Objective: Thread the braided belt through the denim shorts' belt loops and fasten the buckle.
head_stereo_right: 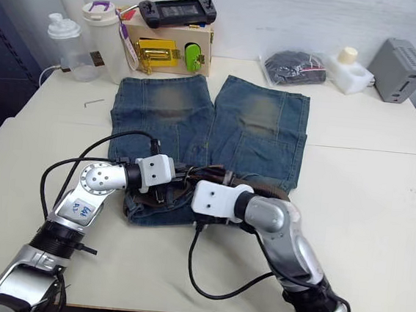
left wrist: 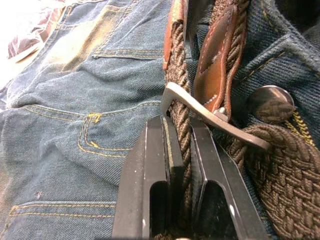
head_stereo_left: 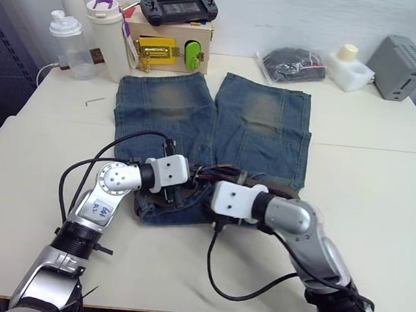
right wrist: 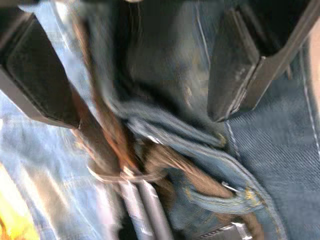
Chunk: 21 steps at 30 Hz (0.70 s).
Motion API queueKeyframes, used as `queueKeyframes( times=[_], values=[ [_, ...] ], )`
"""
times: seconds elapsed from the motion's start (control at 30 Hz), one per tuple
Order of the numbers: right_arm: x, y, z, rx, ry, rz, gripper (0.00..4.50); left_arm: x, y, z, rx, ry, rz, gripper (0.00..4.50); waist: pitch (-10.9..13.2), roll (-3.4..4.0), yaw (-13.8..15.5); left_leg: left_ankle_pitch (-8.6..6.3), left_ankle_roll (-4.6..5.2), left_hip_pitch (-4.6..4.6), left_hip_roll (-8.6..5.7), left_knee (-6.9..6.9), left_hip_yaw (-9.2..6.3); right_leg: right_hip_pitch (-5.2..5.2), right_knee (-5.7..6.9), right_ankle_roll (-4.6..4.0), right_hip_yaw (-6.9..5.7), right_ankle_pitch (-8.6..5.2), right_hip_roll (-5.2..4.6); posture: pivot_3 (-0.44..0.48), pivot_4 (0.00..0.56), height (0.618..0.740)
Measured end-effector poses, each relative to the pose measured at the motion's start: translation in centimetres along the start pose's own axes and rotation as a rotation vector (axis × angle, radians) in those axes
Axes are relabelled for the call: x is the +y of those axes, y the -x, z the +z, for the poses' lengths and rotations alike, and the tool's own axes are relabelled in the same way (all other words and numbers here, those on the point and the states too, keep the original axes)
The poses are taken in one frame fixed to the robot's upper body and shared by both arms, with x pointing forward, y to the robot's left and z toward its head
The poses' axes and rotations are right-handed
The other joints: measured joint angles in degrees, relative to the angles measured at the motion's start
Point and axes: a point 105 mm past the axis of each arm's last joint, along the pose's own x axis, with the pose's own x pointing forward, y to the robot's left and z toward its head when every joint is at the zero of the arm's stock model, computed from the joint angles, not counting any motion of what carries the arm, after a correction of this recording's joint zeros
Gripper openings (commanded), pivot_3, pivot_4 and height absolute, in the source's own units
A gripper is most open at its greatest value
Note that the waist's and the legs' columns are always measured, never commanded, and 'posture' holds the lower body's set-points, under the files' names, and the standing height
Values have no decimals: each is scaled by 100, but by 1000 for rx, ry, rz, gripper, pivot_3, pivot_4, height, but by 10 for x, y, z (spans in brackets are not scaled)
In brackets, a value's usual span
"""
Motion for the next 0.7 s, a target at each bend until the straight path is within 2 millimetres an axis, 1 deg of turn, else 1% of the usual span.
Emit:
queueKeyframes(
  times=[0.1,0.13,0.2,0.27,0.33,0.4,0.43,0.57,0.7],
  values=[
    [-14,24,-7,31,-92,-2,4035,-3,-1,1,-4,-1,-3,0,0,0,41,-1,1,1,1,-1,0,5,-8,0,-1,0,0,0,150,645],
    [-15,29,-7,24,-127,10,4035,-3,-1,1,-3,1,-4,0,0,0,48,-1,1,0,2,-1,1,6,-12,0,-1,0,-1,0,150,645],
    [-20,36,-3,-11,-195,24,4035,-4,-1,1,-1,3,-3,0,-1,1,52,0,2,0,5,-5,4,12,-29,0,-2,0,0,0,150,645],
    [-31,39,6,-58,-226,3,4035,-4,-1,1,-1,4,-3,0,-2,3,53,3,5,1,6,-11,6,16,-44,0,-4,0,0,0,150,645],
    [-43,38,14,-90,-212,-36,4035,-5,-2,1,-5,5,-4,0,-3,5,51,3,5,2,6,-13,6,18,-46,0,-4,0,-2,0,150,645],
    [-50,34,16,-94,-182,-69,4035,-6,-4,3,-11,5,-7,0,-4,3,59,3,6,3,6,-14,3,23,-50,0,-4,0,-1,0,150,645],
    [-50,27,13,-82,-157,-84,4035,-6,-4,3,-11,3,-7,0,-4,3,59,3,7,4,5,-14,4,24,-53,0,-3,0,-3,0,150,645],
    [-47,12,3,-45,-104,-90,4035,-6,-4,3,-12,2,-7,0,-4,3,58,4,8,3,4,-14,5,24,-52,0,-4,0,-4,0,150,645],
    [-44,7,-3,-19,-48,-83,4035,-6,-4,3,-12,1,-7,0,-4,3,58,4,8,3,3,-13,5,24,-52,0,-3,0,-3,0,150,645]
  ],
)
